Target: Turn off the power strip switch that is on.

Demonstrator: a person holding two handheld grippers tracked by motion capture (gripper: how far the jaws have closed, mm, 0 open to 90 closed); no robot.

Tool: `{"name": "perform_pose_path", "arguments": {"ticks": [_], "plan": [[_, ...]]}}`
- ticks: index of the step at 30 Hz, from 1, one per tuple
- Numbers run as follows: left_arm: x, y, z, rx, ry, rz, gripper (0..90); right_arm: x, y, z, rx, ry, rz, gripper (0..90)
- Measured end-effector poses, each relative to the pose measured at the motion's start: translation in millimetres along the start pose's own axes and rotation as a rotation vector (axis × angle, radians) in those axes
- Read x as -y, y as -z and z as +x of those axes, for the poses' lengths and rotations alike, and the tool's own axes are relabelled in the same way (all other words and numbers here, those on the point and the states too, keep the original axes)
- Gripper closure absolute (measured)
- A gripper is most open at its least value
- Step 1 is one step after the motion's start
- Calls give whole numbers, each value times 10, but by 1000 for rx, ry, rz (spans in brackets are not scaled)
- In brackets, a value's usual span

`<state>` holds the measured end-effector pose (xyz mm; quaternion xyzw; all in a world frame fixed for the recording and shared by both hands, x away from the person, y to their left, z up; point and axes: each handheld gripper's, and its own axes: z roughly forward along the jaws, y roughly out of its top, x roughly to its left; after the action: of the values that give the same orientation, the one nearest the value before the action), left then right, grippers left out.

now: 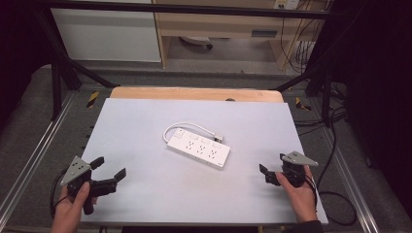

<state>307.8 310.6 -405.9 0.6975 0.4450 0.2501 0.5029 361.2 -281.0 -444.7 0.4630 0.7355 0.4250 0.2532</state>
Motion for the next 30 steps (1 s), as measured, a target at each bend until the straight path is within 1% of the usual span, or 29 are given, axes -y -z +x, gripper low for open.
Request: {"name": "perform_pose_path", "arguments": {"ticks": [2,5,8,13,15,16,18,22,23,26,30], "plan": [[0,0,1,0,-1,1,58,1,-1,4,-3,4,0,74],[1,-4,4,0,0,1,58,0,-3,19,-12,23,-9,80],[1,-4,5,2,1,2,58,4,-3,16,-15,21,-14,79],[0,0,8,1,-1,1,58,2,20,19,-27,-3,-30,83],[0,1,8,0,-1,1,58,1,25,15,-53,-31,-17,86],[0,2,6,0,0,1,58,-6,33,26,-63,-33,-20,88],[-2,5,5,0,-1,0,57,-15,45,36,-63,-33,-30,89],[1,6,5,0,-1,2,57,-34,77,53,-74,-48,-50,80],[2,5,5,-1,-1,2,56,-51,104,71,-75,-45,-65,74],[5,-2,9,-10,-1,5,57,-83,136,107,-75,-38,-77,62],[13,-3,12,-11,0,11,55,-172,179,145,-78,-24,-106,55]]}}
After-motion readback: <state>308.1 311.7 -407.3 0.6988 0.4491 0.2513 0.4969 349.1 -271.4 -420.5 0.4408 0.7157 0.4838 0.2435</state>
